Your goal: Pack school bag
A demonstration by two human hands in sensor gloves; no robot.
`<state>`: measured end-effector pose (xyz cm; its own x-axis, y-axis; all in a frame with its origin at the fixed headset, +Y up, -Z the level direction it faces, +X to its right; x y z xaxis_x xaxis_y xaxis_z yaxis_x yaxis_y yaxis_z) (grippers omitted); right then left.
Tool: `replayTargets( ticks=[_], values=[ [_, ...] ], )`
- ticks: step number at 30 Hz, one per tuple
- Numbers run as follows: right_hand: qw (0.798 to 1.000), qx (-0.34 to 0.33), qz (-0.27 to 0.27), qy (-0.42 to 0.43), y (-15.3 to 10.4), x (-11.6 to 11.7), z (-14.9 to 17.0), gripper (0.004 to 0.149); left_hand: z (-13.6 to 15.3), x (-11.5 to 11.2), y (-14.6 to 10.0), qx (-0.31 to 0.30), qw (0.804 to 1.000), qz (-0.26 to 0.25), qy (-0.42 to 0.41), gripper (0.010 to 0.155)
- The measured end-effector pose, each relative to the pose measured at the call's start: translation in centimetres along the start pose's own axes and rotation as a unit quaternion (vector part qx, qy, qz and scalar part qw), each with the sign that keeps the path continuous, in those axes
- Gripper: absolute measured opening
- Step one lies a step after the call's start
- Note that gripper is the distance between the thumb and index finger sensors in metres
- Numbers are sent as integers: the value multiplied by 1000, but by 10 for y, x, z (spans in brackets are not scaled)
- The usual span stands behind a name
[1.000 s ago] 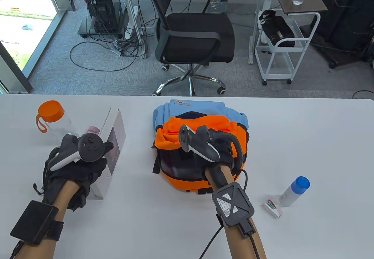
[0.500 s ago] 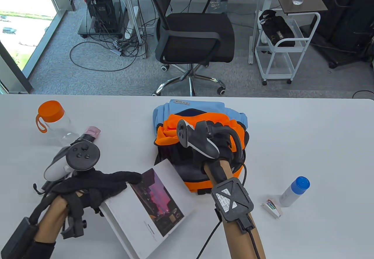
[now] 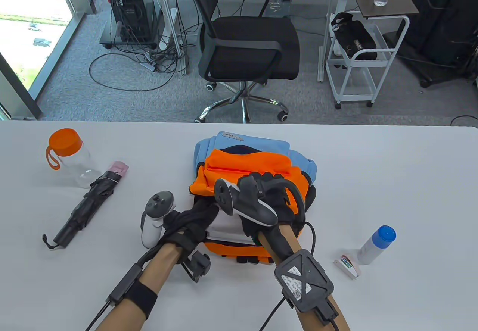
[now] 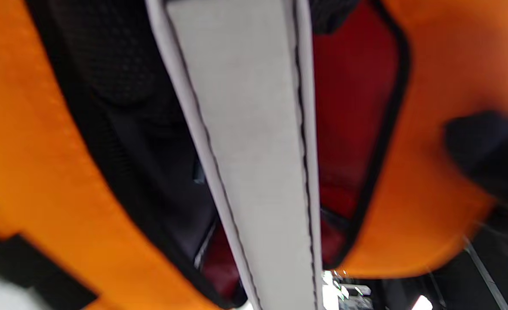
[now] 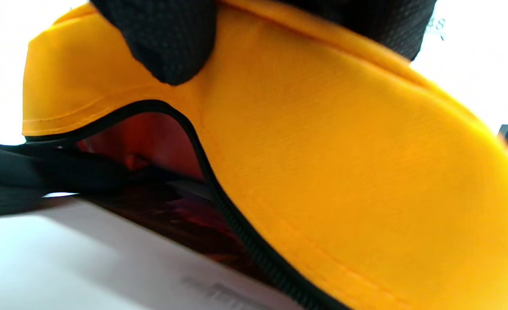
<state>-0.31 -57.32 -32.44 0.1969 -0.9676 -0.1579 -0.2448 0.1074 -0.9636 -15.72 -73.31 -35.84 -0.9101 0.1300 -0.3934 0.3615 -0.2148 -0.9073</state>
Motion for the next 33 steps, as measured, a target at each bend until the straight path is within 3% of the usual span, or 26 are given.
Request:
replayTargets(
  ticks=[5,6,10,12,17,21,23,27,29,30,33],
  values=[
    [999,-2,-9,32,-7,4,1,42,-2,-5,29,6,994,-98,40,65],
    [999,1,-10,33,-8,5,1,42,-2,-5,30,7,995,-95,43,65],
    [999,11,-12,50,-5,8,9,42,-20,-6,17,-1,998,-2,61,75],
    [998,12,-16,68,-3,9,11,44,-31,3,2,-21,993,-6,113,68],
    [997,0,-31,65,-4,10,7,44,-53,33,-42,-30,959,21,281,60],
    [995,-50,-71,40,-16,21,-9,45,-52,58,-68,14,901,67,428,58],
    [996,-63,-65,22,-24,28,-15,44,-47,71,-77,26,885,41,464,58],
    [988,-111,-103,40,-34,46,-21,49,-31,92,-85,60,858,7,510,56],
    [975,-121,-179,45,-37,55,-22,55,-24,95,-85,67,848,12,525,56],
    [973,-123,-189,54,-37,55,-22,59,-21,95,-84,68,849,11,524,56],
    [985,-89,-133,62,-26,40,-16,61,-18,95,-75,67,854,-8,516,57]
  ],
)
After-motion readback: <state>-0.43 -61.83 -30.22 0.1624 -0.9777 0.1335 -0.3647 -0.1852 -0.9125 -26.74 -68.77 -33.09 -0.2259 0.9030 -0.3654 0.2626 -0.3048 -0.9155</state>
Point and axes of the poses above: the tracker on the back of each hand, its own z axis roughly to the little-finger side, its own y axis roughly from the wrist to the fingertips, x = y × z, the point moved 1 cm from there along y, roughly from the wrist to the fingertips
